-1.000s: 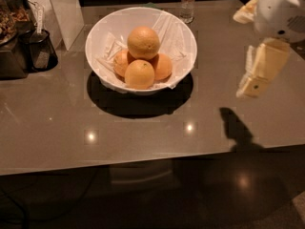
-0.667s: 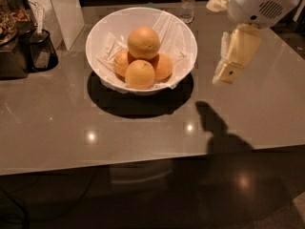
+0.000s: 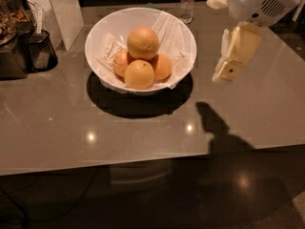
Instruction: Pick orange from white bowl
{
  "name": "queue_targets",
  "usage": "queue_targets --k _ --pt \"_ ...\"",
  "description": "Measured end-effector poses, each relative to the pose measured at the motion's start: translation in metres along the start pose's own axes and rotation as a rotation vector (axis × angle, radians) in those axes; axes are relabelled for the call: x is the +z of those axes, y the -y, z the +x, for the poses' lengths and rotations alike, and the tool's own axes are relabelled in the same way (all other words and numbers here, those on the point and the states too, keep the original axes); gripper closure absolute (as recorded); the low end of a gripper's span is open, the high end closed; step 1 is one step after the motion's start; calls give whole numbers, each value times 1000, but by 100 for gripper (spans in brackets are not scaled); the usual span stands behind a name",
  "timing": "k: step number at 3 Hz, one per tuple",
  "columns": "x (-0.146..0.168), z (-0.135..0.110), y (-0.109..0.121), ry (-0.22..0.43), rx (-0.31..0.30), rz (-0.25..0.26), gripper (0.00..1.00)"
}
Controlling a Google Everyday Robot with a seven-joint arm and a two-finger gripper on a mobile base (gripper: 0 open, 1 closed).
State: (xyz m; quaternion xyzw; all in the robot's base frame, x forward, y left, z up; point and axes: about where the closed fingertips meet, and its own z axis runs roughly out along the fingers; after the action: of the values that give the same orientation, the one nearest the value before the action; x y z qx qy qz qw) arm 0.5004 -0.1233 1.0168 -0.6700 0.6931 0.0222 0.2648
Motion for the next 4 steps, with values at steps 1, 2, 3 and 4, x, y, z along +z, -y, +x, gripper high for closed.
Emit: queue_targets --k 1,2,3,4 --pt "13 -26 12 77 -55 -24 0" --pt "29 -60 26 163 -123 -65 0" --pt "29 -61 26 166 -125 -62 0" --pt "50 -77 43 210 -165 -95 0"
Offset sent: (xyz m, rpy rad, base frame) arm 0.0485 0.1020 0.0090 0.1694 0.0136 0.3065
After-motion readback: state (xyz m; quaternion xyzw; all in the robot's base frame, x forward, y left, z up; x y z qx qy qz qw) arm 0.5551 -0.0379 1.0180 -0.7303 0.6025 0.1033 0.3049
